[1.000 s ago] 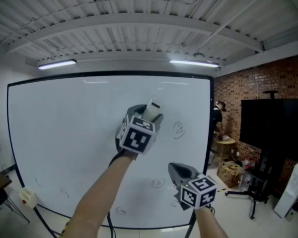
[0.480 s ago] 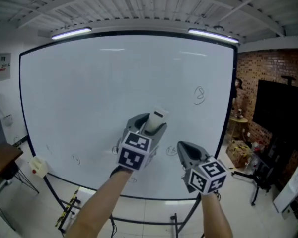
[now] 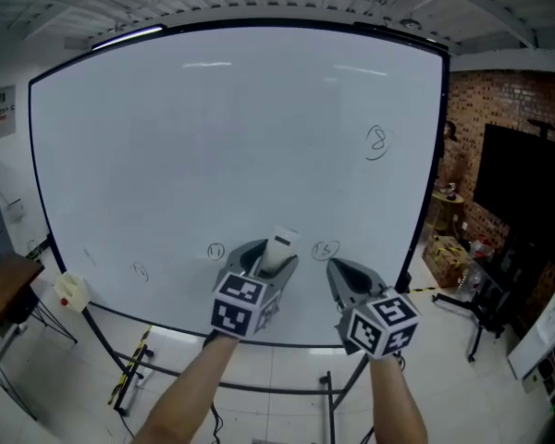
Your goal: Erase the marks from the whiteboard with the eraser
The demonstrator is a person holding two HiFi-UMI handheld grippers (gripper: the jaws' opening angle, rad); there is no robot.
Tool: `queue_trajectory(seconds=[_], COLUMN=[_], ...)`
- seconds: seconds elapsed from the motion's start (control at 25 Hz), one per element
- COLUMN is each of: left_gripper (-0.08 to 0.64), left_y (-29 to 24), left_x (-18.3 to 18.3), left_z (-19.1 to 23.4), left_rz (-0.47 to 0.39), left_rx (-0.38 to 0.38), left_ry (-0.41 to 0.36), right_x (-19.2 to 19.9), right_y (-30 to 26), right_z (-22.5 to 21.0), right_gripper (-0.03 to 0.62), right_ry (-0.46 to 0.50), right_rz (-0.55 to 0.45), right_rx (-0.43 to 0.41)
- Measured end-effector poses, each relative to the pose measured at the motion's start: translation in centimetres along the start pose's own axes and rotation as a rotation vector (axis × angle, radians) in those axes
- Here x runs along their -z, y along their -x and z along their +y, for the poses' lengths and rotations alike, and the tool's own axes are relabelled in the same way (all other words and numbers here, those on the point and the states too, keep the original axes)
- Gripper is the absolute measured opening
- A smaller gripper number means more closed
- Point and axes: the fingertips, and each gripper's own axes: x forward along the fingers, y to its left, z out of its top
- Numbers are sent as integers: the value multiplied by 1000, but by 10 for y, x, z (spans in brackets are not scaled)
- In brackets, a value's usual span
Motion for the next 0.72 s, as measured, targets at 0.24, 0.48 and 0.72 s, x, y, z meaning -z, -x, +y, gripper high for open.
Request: queue_trajectory(seconds=[0.24,0.48,0.72], left_gripper=[261,261,261], left_y=[0,1,3], left_x=[18,21,30], left_z=[-5,-11,-13], left_rz=[20,12,19], left_rx=[17,30,34], left_ry=[33,53,54], right_x=[10,4,5], right_y=[-2,-2,-2], right_z=[6,10,14], right_gripper=[-8,-8,-8], right_ry=[-27,-20,-13], right_rz=[7,0,3], right_rx=[-7,-16,-23])
